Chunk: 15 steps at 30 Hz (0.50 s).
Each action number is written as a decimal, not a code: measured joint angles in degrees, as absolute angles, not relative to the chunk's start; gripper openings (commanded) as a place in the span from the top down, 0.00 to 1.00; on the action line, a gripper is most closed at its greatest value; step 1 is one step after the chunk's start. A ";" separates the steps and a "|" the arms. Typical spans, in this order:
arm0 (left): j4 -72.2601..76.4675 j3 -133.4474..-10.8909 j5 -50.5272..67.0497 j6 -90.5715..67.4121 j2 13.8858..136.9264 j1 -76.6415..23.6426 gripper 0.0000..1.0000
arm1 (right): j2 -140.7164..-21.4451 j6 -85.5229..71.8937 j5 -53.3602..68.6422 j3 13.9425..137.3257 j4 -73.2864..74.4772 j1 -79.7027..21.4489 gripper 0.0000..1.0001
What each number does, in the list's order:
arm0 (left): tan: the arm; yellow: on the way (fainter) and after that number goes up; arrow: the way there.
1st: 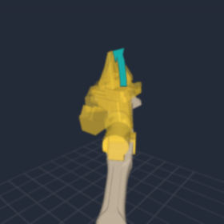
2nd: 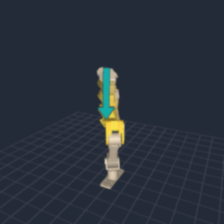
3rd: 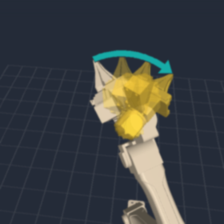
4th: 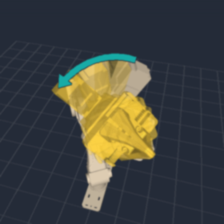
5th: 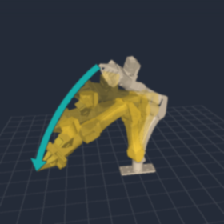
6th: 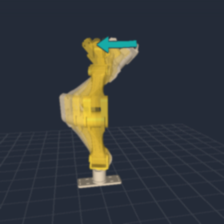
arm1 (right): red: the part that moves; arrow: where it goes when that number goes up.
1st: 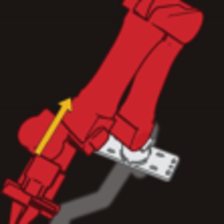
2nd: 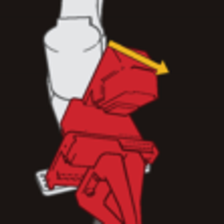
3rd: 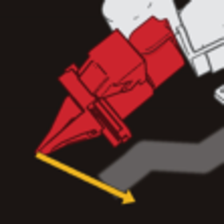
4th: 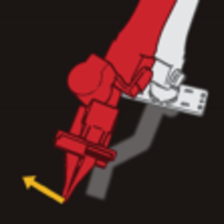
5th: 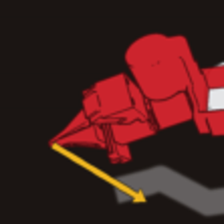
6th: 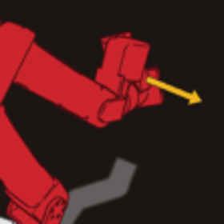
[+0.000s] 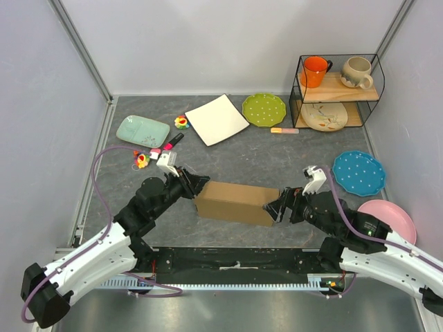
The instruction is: Fold the paper box
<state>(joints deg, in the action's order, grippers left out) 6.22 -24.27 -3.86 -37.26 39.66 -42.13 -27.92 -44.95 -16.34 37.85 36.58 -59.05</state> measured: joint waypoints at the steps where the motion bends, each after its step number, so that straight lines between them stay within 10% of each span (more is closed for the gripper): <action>1: 5.91 -24.43 -4.14 -37.28 39.57 -42.13 0.65 | -27.66 -45.08 -16.38 37.85 36.86 -59.05 0.02; 15: -4.34 -31.46 -12.19 -36.10 40.62 -42.13 0.52 | -26.11 -38.79 -15.11 43.31 33.39 -59.05 0.02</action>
<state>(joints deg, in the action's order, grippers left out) -4.34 -31.46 -12.19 -36.10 40.62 -42.13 -26.11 -38.79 -15.11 43.31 33.39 -59.05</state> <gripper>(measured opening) 0.455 0.982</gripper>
